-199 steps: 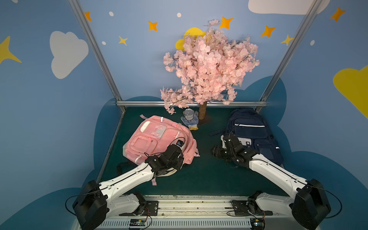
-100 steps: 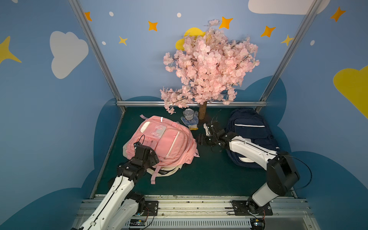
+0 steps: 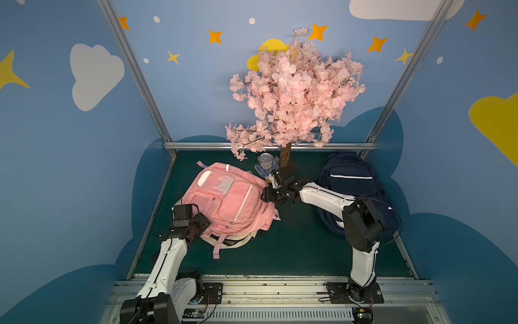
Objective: Zip up the backpack
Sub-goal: Pick up the backpack from the backpack.
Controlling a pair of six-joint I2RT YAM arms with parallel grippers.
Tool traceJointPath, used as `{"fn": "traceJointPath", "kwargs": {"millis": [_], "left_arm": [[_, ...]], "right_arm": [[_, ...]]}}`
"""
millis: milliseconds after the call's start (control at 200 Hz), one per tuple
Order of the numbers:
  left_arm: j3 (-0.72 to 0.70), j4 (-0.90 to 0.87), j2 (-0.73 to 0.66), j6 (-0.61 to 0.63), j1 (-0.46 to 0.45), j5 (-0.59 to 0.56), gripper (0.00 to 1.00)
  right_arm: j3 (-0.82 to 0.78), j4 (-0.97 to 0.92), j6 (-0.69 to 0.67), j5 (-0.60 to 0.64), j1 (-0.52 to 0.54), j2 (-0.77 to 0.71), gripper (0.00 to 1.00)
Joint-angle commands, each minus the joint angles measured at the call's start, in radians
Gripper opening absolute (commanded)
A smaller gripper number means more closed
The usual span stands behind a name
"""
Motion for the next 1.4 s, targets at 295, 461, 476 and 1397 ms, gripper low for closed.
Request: {"fn": "traceJointPath", "kwargs": {"millis": [295,461,476,1397], "left_arm": [[0.18,0.172,0.267,-0.035,0.064,-0.045,0.13],[0.339,0.117,0.3,-0.021,0.101,-0.111,0.05],[0.349,0.116,0.298,-0.021,0.106,-0.107,0.05],[0.43,0.218,-0.236,0.034,0.049,0.358,0.03]], "right_arm": [[0.389,-0.089,-0.007,0.011,0.084,0.248,0.0],[0.547,-0.078,-0.019,0.003,0.087,0.295,0.0],[0.56,-0.08,-0.019,0.003,0.087,0.296,0.0],[0.04,0.242,-0.229,0.278,0.242,-0.399,0.0]]}}
